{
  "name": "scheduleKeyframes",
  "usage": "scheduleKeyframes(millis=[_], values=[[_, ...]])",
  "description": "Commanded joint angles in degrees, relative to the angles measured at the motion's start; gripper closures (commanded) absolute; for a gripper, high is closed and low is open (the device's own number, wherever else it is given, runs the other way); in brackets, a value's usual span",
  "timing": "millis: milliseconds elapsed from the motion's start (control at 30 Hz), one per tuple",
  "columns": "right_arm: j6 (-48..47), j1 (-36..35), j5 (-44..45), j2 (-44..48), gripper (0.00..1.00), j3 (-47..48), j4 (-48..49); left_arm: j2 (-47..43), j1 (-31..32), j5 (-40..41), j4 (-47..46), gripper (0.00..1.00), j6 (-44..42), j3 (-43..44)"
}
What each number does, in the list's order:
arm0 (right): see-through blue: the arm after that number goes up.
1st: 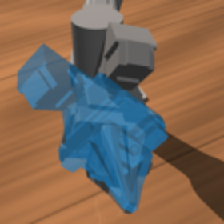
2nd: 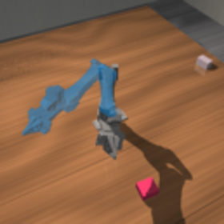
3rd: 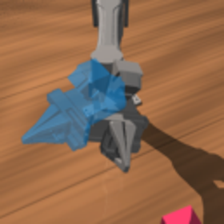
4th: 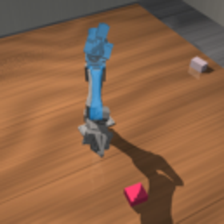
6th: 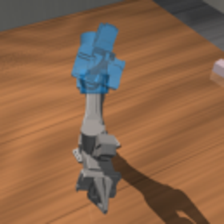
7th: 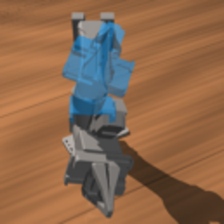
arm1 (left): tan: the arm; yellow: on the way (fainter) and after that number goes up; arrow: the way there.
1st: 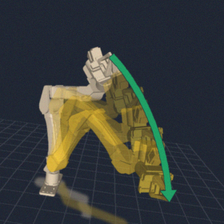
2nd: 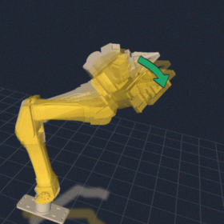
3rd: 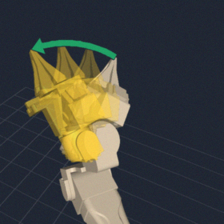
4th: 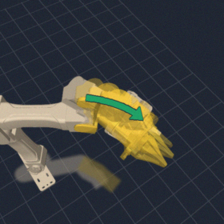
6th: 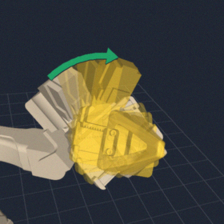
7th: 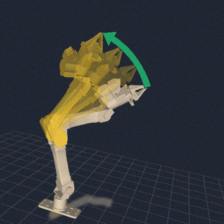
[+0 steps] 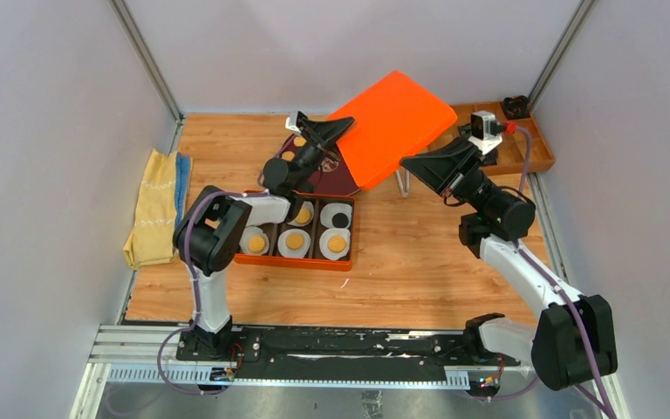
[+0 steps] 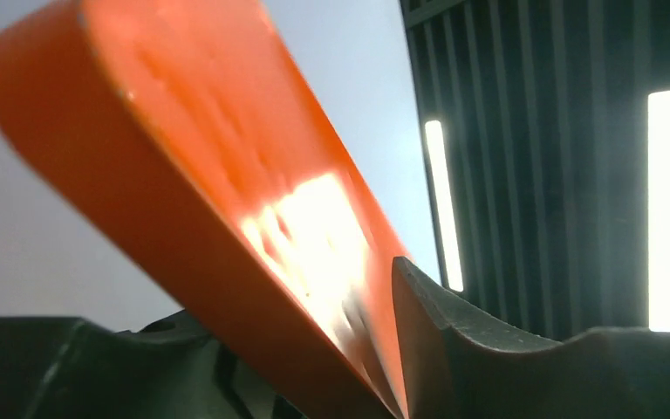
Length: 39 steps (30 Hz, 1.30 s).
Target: Pack the cookies
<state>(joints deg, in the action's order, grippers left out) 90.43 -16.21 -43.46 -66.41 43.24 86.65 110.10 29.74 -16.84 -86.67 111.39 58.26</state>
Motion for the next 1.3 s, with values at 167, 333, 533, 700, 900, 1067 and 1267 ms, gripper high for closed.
scheduleKeyframes(millis=[167,333,533,700,900,1067,1267], values=[[1.59,-1.11,-1.82,1.77,1.00,-9.01,4.07,0.16,-2.49,-4.39,-4.36,0.77,3.95,9.74],[1.25,-1.11,-2.01,0.15,1.00,-11.13,3.32,-2.50,-3.17,-6.03,-4.36,0.89,2.98,5.04],[-1.57,-1.11,-2.89,0.44,0.55,-11.21,-4.36,-5.80,-5.91,-5.72,-4.34,1.00,1.95,-2.93],[-9.08,-1.04,-3.40,4.19,0.10,-10.21,-18.80,-9.03,-10.10,-1.28,-4.14,1.00,1.08,-7.86],[-15.55,-1.36,3.40,6.58,0.11,-11.62,-33.36,-8.96,-10.58,1.96,-4.07,1.00,0.99,-6.02],[-15.27,-3.35,3.44,1.44,0.22,-8.80,-34.06,-8.17,-10.55,6.80,-4.10,1.00,-1.19,-6.58],[-18.39,-7.34,13.97,-2.89,0.23,-8.76,-29.88,-13.05,-8.84,13.35,-1.31,1.00,-6.22,-12.92]])
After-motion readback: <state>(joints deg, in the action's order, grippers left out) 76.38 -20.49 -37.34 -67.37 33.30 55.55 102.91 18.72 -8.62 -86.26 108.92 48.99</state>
